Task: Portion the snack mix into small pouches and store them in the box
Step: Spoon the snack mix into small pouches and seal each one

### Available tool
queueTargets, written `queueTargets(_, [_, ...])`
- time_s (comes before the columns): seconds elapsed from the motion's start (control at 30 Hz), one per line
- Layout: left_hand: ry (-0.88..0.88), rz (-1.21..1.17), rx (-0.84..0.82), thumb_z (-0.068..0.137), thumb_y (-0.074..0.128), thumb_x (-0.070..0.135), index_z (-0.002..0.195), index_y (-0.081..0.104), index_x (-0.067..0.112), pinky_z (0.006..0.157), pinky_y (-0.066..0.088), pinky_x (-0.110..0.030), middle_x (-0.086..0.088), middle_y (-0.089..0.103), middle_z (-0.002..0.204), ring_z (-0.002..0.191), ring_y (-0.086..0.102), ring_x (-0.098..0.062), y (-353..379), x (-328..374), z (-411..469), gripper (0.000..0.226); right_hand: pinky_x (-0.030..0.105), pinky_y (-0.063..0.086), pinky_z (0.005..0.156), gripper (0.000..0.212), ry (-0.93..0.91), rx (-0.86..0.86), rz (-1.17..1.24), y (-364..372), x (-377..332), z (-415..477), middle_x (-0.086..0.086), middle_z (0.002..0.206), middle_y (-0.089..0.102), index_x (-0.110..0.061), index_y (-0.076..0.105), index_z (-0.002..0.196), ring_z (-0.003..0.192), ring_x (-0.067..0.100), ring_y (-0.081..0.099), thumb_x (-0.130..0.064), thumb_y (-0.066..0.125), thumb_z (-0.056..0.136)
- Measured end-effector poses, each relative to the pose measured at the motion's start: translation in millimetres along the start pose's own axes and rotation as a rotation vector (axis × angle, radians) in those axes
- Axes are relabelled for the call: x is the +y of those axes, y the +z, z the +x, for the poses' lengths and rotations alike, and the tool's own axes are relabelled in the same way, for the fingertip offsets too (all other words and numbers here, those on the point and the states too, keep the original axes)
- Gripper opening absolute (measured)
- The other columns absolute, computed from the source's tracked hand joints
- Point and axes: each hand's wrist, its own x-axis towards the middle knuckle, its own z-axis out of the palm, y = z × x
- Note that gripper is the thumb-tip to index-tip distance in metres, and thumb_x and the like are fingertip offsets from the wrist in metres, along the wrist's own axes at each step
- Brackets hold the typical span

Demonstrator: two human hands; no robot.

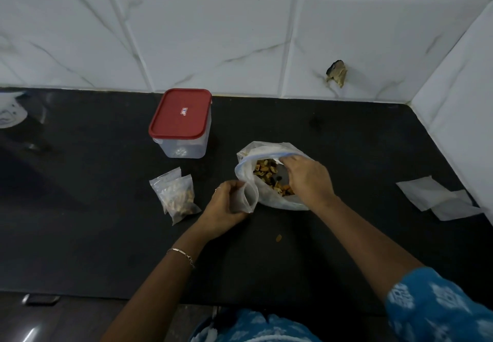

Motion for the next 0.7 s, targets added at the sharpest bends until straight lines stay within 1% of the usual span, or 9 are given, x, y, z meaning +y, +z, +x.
queueTargets(0.17, [-0.008, 0.024, 0.015, 0.083, 0.072, 0.017, 0.131, 0.044, 0.023, 0.091, 0.039, -0.015, 0.010, 0.043, 0.124, 0.116, 0.045, -0.005, -1.2, 2.9, -1.2, 0.056, 0.029, 0.050, 0.085, 0.043, -0.071, -0.091, -0.001, 6.5, 2.5, 8.4, 0.002, 0.127, 0.059, -0.018, 0.055, 0.132, 0.107, 0.018, 0.060, -0.009, 0.057, 0.090])
queueTargets(0.23, [-0.018, -0.008, 0.027, 0.085, 0.070, 0.018, 0.130, 0.045, 0.022, 0.092, 0.041, -0.019, 0.010, 0.046, 0.122, 0.114, 0.047, -0.006, 0.0, 4.7, -0.5, 0.052, 0.027, 0.049, 0.090, 0.042, -0.063, -0.071, 0.072, 8.3, 7.7, 7.7, 0.000, 0.125, 0.062, -0.020, 0.059, 0.129, 0.109, 0.016, 0.060, -0.007, 0.057, 0.090])
queueTargets(0.3, [-0.025, -0.073, 0.031, 0.086, 0.069, 0.020, 0.128, 0.045, 0.022, 0.093, 0.045, -0.023, 0.008, 0.050, 0.123, 0.112, 0.051, -0.006, 2.3, 5.7, 0.6, 0.048, 0.022, 0.048, 0.087, 0.037, -0.062, -0.048, 0.167, 6.9, 12.7, 5.6, -0.003, 0.121, 0.065, -0.019, 0.064, 0.124, 0.106, 0.013, 0.063, -0.005, 0.057, 0.090])
queueTargets(0.4, [-0.053, -0.188, 0.043, 0.088, 0.067, 0.022, 0.124, 0.046, 0.024, 0.079, 0.046, -0.016, 0.010, 0.053, 0.119, 0.104, 0.055, -0.001, 4.2, 9.6, 1.3, 0.042, 0.016, 0.048, 0.078, 0.031, -0.015, -0.053, 0.340, -2.7, 16.2, 2.2, -0.005, 0.111, 0.069, -0.020, 0.069, 0.113, 0.093, 0.008, 0.065, -0.004, 0.055, 0.092])
queueTargets(0.47, [-0.078, -0.267, 0.039, 0.089, 0.066, 0.025, 0.122, 0.047, 0.027, 0.073, 0.047, -0.018, 0.009, 0.057, 0.115, 0.096, 0.059, -0.002, 4.2, 11.1, 1.3, 0.038, 0.023, 0.053, 0.075, 0.030, 0.014, -0.034, 0.378, -7.2, 19.5, -0.3, -0.003, 0.107, 0.070, -0.021, 0.070, 0.111, 0.089, 0.009, 0.066, -0.004, 0.053, 0.093])
queueTargets(0.53, [-0.102, -0.338, 0.029, 0.090, 0.065, 0.027, 0.119, 0.047, 0.029, 0.069, 0.054, -0.026, 0.002, 0.061, 0.111, 0.089, 0.063, -0.011, 3.9, 11.6, 0.5, 0.034, 0.029, 0.056, 0.078, 0.030, -0.021, -0.026, 0.237, -8.4, 19.2, -3.8, -0.002, 0.112, 0.069, -0.019, 0.068, 0.115, 0.095, 0.014, 0.066, -0.006, 0.055, 0.092])
queueTargets(0.6, [-0.123, -0.375, 0.025, 0.091, 0.063, 0.027, 0.114, 0.047, 0.032, 0.076, 0.057, -0.036, -0.002, 0.063, 0.109, 0.094, 0.065, -0.021, 4.2, 14.0, -0.1, 0.028, 0.025, 0.053, 0.080, 0.032, -0.073, -0.040, 0.103, -4.3, 16.2, -8.6, -0.001, 0.119, 0.067, -0.018, 0.066, 0.121, 0.102, 0.015, 0.065, -0.008, 0.058, 0.091])
queueTargets(0.63, [-0.127, -0.383, 0.021, 0.092, 0.062, 0.027, 0.112, 0.047, 0.032, 0.079, 0.056, -0.037, -0.002, 0.063, 0.109, 0.097, 0.065, -0.022, 4.6, 15.1, -0.2, 0.026, 0.021, 0.049, 0.079, 0.032, -0.073, -0.040, 0.104, -2.2, 13.3, -11.6, -0.001, 0.119, 0.067, -0.018, 0.065, 0.121, 0.101, 0.014, 0.065, -0.008, 0.058, 0.091])
queueTargets(0.7, [-0.130, -0.398, 0.012, 0.092, 0.061, 0.028, 0.113, 0.046, 0.030, 0.082, 0.057, -0.035, 0.000, 0.062, 0.112, 0.099, 0.065, -0.018, 5.8, 17.3, 1.0, 0.026, 0.013, 0.042, 0.071, 0.030, 0.027, -0.047, 0.230, 0.7, 5.2, -18.9, -0.002, 0.110, 0.068, -0.019, 0.066, 0.119, 0.086, 0.007, 0.063, -0.008, 0.054, 0.094])
